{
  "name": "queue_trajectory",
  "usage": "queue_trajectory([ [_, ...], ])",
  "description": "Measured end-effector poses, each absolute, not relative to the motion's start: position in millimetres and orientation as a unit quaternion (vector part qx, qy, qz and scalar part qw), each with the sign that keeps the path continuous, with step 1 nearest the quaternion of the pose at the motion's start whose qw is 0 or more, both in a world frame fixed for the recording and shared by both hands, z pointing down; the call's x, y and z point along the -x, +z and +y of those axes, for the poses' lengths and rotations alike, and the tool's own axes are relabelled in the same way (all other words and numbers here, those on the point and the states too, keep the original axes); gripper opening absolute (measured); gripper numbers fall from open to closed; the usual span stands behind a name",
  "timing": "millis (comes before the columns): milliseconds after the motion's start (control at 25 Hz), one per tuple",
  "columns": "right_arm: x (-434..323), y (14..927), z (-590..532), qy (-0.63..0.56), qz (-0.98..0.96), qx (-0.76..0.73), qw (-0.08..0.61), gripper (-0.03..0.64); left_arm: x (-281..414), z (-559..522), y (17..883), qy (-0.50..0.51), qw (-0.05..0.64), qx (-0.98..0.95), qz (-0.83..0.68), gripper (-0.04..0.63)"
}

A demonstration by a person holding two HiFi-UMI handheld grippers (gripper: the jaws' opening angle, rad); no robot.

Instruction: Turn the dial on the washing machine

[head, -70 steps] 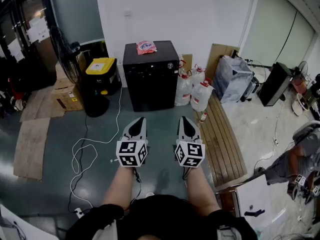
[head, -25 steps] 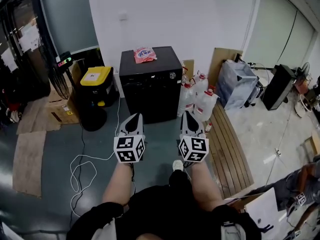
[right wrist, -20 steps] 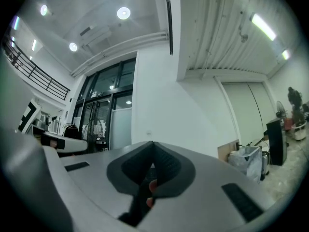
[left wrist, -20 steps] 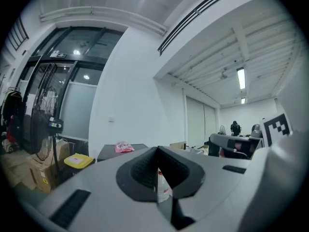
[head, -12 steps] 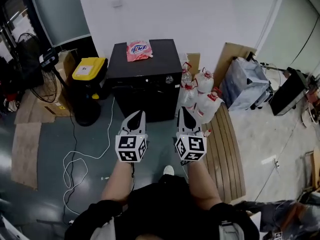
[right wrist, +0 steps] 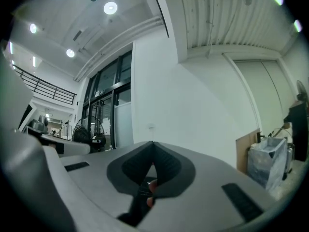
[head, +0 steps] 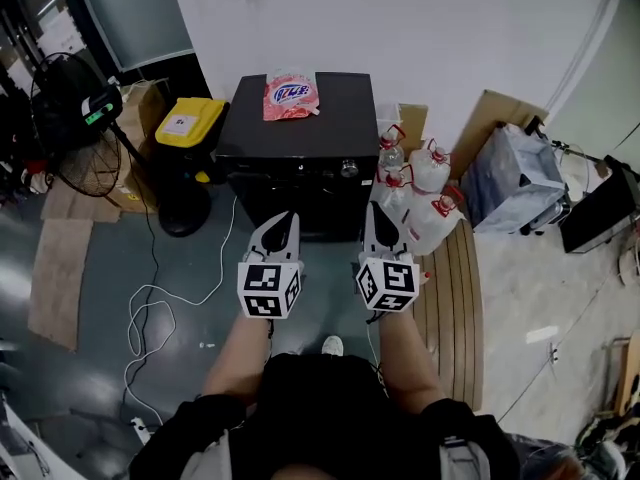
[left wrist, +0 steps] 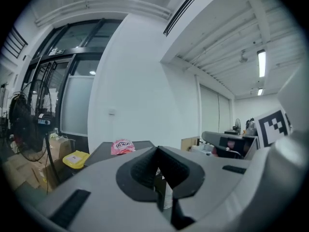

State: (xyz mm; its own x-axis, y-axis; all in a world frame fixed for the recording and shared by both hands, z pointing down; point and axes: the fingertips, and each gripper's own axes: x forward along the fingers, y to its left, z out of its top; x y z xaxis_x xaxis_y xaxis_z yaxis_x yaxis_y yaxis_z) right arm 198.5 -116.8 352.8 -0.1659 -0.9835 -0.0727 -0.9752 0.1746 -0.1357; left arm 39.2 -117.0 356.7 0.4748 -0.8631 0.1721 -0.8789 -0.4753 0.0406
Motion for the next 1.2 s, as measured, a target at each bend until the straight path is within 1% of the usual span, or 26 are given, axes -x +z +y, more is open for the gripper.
queue_trajectory([
  [200, -195.5, 370.1, -144.5, -0.028, 0.769, 0.637, 0.042, 0.000, -38.3, -144.0, 372.3, 0.066, 0.078, -0.854, -0.511, 0.012],
  [440, -194.7, 391.0, -177.0, -0.020, 0.767, 0.641, -0.001, 0.001, -35.8, -178.4, 380.4, 0.071, 0.080, -0.856, -0.506, 0.012],
  [640, -195.7, 411.8, -202.0, 0.012, 0.760, 0.647, -0.063, 0.002, -25.3, -198.8, 383.2, 0.070, 0.085, -0.854, -0.509, 0.012],
  [680, -195.4, 416.9, -207.2, 0.022, 0.760, 0.645, -0.077, 0.015, -24.1, -202.3, 384.9, 0.071, 0.087, -0.854, -0.509, 0.012],
  [760, -193.8, 429.3, -217.1, 0.042, 0.763, 0.636, -0.109, 0.079, -23.2, -207.9, 388.8, 0.073, 0.088, -0.854, -0.507, 0.012],
  [840, -193.4, 440.6, -227.7, 0.065, 0.762, 0.628, -0.144, 0.106, -23.2, -213.2, 391.5, 0.074, 0.089, -0.855, -0.505, 0.012],
  [1040, -191.3, 477.2, -256.2, 0.126, 0.748, 0.594, -0.267, 0.141, -18.9, -225.4, 398.9, 0.077, 0.095, -0.854, -0.505, 0.012],
  [1200, -183.0, 508.8, -276.6, 0.174, 0.739, 0.553, -0.343, 0.158, -8.9, -233.9, 403.7, 0.080, 0.100, -0.850, -0.511, 0.012],
])
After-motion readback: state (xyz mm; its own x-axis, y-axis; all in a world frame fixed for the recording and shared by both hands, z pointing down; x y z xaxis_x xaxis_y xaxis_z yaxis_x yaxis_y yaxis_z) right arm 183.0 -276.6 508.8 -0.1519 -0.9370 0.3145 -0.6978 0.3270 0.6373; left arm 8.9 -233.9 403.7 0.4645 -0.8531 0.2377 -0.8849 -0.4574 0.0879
